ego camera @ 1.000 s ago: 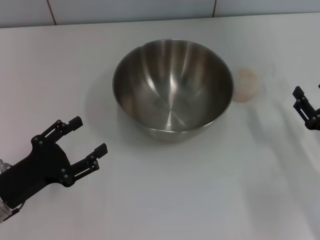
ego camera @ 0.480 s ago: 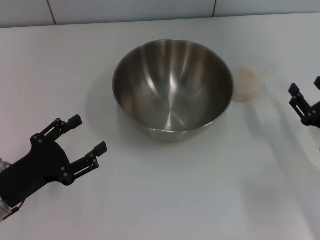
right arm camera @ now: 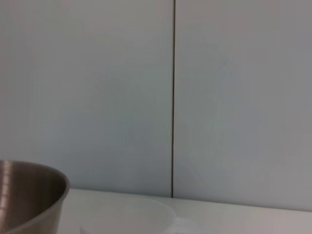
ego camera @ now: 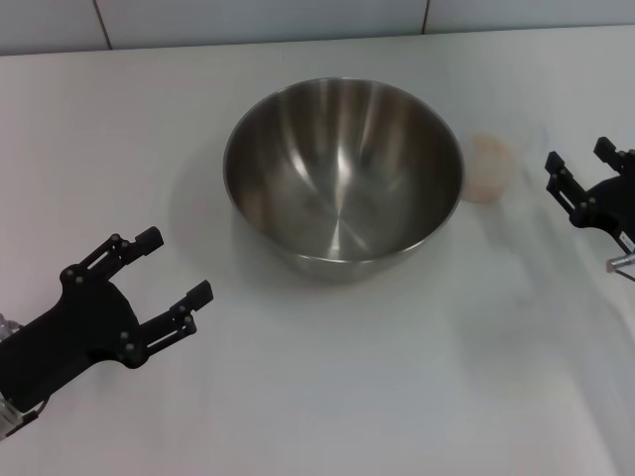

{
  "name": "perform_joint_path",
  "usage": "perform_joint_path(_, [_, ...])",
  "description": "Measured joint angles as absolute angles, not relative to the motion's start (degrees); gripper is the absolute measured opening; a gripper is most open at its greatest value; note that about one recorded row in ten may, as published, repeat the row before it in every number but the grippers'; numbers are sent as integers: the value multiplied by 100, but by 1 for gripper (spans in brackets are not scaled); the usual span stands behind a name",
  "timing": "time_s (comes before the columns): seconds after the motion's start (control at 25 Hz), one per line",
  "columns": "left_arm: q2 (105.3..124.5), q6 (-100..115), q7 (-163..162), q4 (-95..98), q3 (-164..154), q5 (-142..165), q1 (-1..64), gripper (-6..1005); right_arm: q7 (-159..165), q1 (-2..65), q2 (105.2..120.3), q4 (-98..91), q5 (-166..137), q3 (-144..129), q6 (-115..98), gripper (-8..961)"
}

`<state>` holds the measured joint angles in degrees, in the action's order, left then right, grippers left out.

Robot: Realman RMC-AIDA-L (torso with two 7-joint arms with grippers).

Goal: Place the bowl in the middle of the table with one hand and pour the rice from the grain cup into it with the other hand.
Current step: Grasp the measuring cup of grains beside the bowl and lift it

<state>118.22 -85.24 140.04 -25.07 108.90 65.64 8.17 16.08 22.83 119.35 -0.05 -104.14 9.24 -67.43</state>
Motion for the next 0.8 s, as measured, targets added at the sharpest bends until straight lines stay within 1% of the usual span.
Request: perform_joint_path(0.8, [11821,-8539,14017,-2511,10912,6530,801,840,1608,2721,11918,-50,-10415,973,-6090,651])
